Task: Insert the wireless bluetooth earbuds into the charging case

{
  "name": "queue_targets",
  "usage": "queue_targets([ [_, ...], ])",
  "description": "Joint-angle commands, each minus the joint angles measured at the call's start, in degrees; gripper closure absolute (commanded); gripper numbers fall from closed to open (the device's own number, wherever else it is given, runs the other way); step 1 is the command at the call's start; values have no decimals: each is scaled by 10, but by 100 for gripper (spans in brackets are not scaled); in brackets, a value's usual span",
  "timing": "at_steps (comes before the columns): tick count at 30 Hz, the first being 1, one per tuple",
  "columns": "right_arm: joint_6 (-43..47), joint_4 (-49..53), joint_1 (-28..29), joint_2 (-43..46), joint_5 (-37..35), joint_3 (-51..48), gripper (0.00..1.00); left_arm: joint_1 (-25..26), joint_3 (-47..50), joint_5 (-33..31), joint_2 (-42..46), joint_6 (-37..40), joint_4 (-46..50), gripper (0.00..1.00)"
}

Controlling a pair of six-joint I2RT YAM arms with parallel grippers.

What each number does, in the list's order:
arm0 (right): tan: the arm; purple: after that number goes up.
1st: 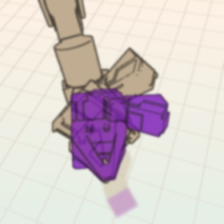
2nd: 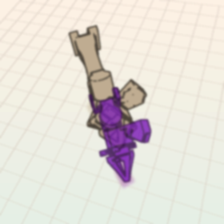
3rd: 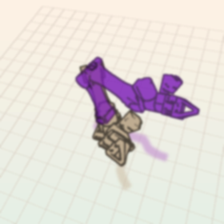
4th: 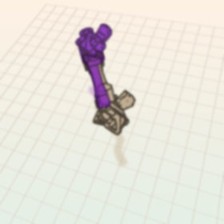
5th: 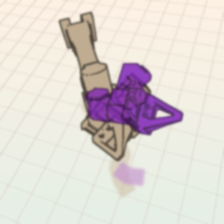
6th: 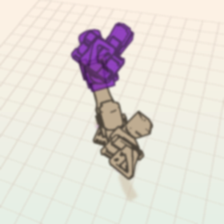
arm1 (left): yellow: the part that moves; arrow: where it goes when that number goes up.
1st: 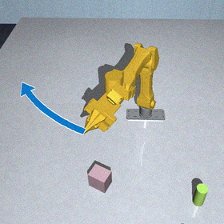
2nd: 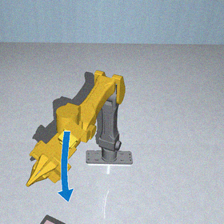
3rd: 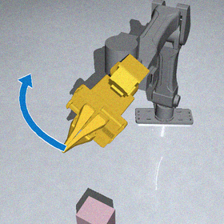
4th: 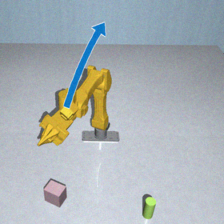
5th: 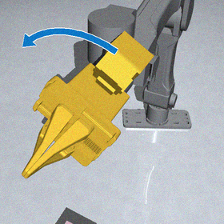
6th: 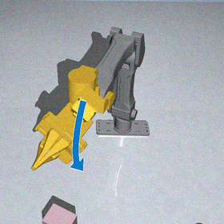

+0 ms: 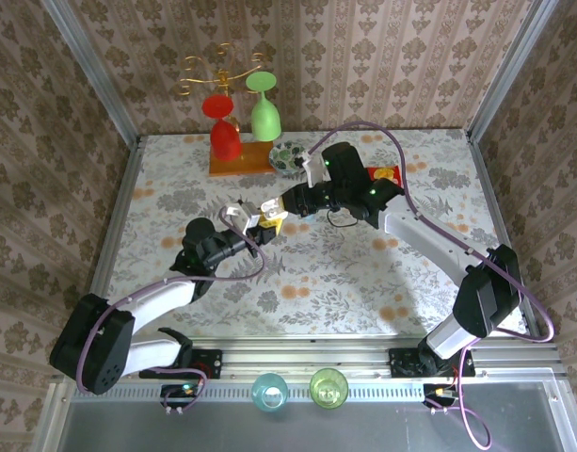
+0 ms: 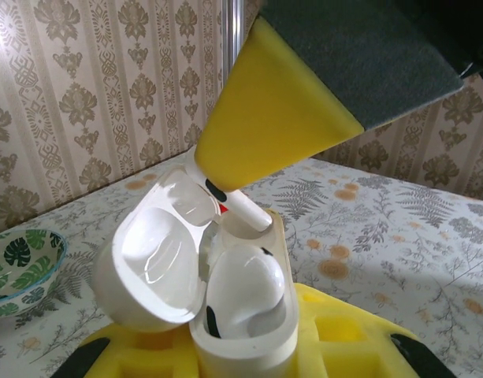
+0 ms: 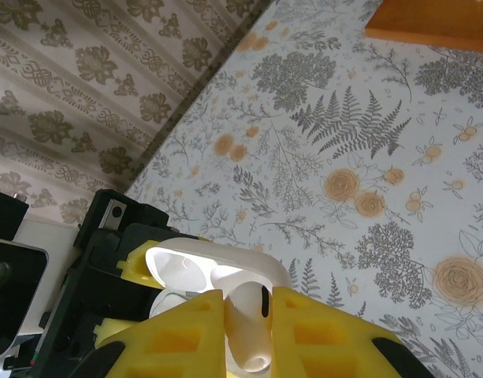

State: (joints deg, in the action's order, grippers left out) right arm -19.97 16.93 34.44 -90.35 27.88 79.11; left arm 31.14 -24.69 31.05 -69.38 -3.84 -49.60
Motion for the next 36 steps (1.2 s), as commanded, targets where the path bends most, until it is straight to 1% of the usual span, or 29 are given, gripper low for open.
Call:
queue_targets([
  [1,-4,-22,4,-1,-5,-5,82,4,-23,30,-3,-27,-27,89],
  [9,7,-40,3,8,-32,-26,82,2,-27,22,6,-57,-26,89],
  [15,10,-49,3,14,-38,-40,82,0,-28,17,9,-89,-42,89],
  [22,4,-115,2,38,-46,-88,82,-3,-30,1,10,-106,-49,89],
  [29,6,-152,2,50,-56,-115,82,-4,-28,-18,8,-131,-77,89],
  [32,3,-159,2,53,-51,-119,80,-5,-28,-23,8,-126,-75,89],
  [35,-2,-158,3,59,-46,-117,72,-5,-29,-14,1,-111,-71,89],
  [36,-5,-160,2,64,-47,-117,68,-4,-29,-11,-1,-106,-71,89],
])
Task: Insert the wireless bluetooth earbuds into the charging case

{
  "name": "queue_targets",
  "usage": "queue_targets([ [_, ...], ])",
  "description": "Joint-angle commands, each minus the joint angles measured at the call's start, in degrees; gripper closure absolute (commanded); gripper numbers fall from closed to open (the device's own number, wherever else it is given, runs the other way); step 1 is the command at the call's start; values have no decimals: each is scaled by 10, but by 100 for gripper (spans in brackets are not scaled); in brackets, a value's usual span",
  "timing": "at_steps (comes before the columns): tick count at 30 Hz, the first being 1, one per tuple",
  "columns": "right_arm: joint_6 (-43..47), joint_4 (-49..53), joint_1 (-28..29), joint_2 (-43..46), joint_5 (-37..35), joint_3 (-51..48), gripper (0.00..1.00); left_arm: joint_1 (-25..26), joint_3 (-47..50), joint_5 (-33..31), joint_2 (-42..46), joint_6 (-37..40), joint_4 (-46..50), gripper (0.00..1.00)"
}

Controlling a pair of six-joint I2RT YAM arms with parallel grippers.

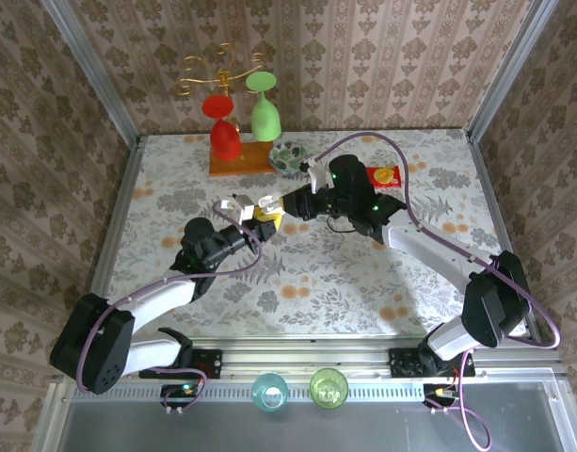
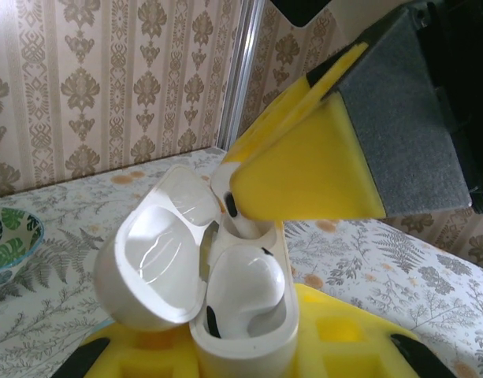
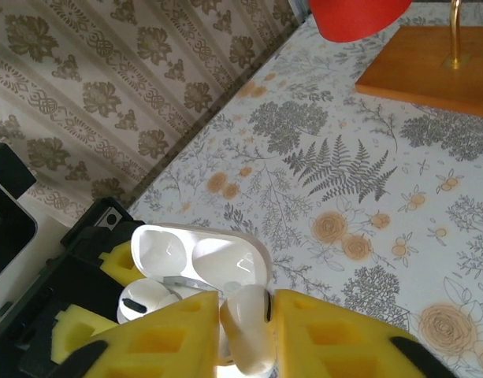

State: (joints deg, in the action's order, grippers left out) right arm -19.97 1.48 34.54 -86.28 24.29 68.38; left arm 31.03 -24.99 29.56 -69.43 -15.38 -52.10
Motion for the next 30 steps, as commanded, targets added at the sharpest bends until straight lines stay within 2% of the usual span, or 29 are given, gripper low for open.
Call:
queue_targets([
  [1,-7,-6,1,29,-13,-9,64,-4,-25,6,-2,14,-46,89],
  [7,-25,-16,-4,61,-33,-18,48,-6,-21,10,-4,37,-34,89],
  [12,-50,-26,-12,86,-41,-29,43,-8,-18,18,-3,46,-35,89],
  [22,-75,0,-32,69,-49,-26,67,-10,-16,58,9,53,-42,89],
  [30,-66,14,-35,26,-4,-13,72,-10,-12,62,3,41,-73,89],
])
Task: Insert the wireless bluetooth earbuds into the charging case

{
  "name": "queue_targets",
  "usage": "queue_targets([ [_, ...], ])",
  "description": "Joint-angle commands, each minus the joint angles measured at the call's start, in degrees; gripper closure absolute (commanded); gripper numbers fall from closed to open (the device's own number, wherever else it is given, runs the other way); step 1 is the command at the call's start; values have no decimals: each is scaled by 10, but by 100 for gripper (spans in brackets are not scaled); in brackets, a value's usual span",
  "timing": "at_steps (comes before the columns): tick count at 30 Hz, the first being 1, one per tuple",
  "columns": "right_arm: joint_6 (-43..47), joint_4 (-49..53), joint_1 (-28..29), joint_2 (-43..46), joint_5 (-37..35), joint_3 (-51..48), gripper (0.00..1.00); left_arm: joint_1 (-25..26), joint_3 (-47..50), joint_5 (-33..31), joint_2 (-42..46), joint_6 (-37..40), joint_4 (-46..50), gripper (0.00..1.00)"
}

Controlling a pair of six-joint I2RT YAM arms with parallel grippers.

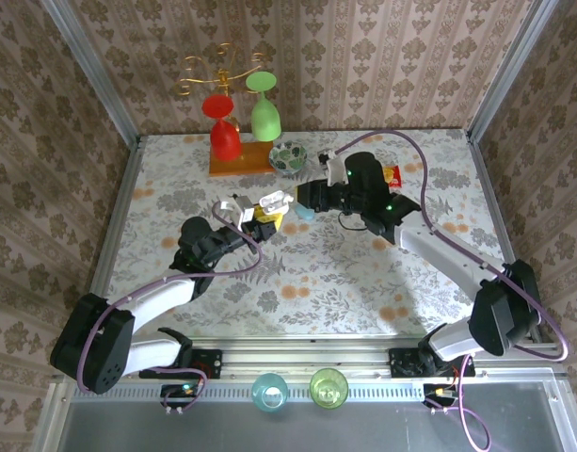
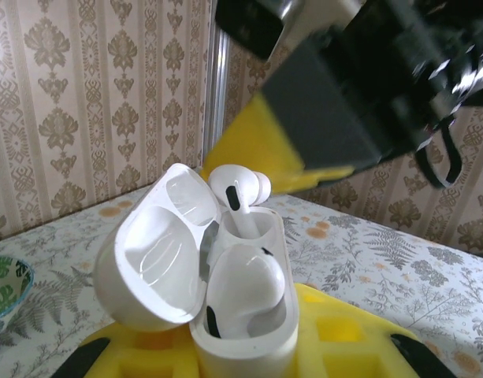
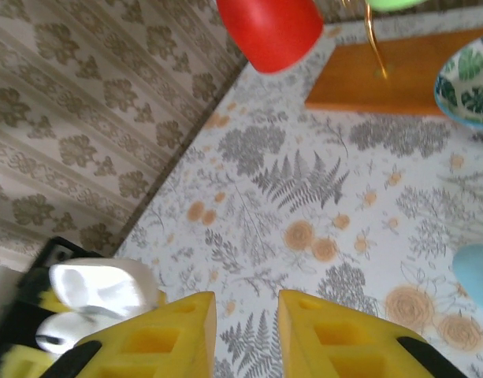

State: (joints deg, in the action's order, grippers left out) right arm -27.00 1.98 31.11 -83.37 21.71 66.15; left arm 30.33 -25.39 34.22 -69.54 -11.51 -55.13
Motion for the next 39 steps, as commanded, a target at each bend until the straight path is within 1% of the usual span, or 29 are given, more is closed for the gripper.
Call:
queue_targets([
  [1,6,9,-1,-4,24,9,72,-3,-9,16,3,3,-44,89],
  [12,27,25,3,8,45,4,73,-3,-12,0,-6,2,-40,89],
  [21,43,44,11,20,41,3,73,-3,-18,-3,-9,9,-21,89],
  [39,86,116,37,18,18,40,74,5,-22,-6,-10,39,13,89],
])
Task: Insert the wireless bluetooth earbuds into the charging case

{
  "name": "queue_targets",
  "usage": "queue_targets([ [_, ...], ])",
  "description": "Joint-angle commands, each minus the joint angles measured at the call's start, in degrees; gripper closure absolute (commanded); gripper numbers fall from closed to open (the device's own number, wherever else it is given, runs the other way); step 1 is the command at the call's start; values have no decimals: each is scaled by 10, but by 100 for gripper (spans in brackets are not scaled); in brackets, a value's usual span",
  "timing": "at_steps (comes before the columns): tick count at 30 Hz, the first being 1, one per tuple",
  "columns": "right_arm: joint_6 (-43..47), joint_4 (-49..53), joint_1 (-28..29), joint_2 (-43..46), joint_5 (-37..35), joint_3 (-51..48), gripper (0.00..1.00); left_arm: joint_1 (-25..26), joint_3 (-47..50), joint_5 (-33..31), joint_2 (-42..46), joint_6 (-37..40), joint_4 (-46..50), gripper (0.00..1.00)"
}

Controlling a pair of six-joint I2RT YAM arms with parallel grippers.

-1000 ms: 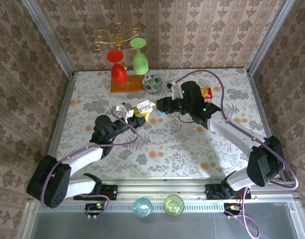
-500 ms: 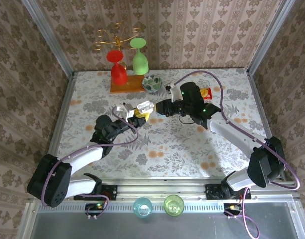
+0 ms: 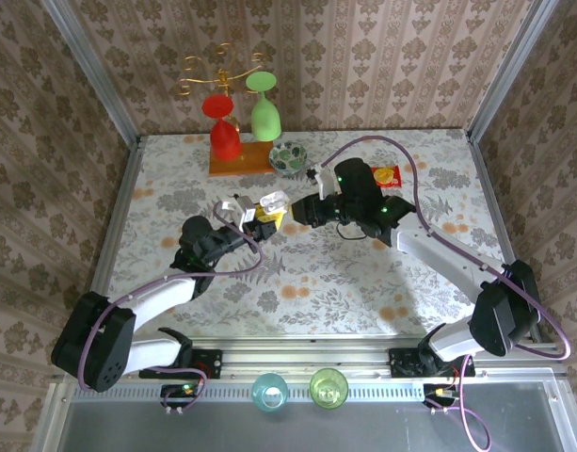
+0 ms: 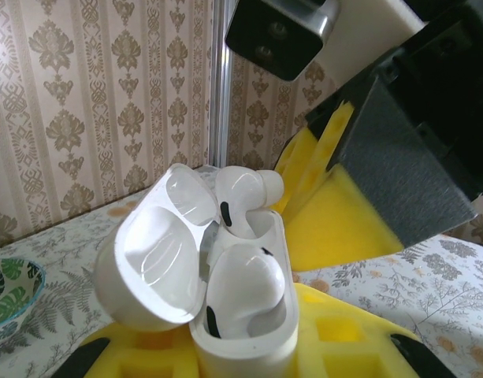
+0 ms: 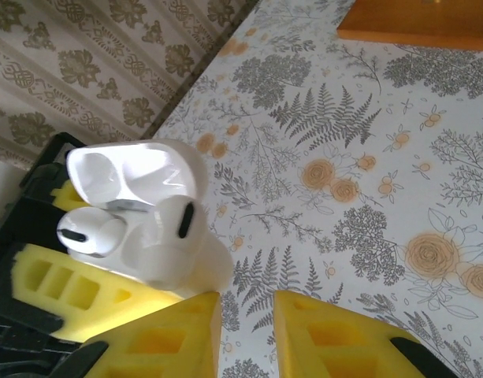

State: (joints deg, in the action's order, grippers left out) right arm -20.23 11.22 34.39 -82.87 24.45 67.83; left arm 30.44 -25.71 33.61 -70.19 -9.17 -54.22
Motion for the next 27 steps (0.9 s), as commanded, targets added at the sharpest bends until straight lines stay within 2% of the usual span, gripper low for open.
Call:
queue_targets([
  [1,22,33,3,15,-16,23,74,4,-18,0,-3,15,0,89],
  [14,20,51,-25,20,-32,31,73,4,-10,4,3,29,3,89],
  [20,23,56,-27,-3,-13,65,73,4,-7,28,2,49,5,89],
  [27,34,71,-20,-18,8,84,73,5,-8,20,1,47,10,89],
])
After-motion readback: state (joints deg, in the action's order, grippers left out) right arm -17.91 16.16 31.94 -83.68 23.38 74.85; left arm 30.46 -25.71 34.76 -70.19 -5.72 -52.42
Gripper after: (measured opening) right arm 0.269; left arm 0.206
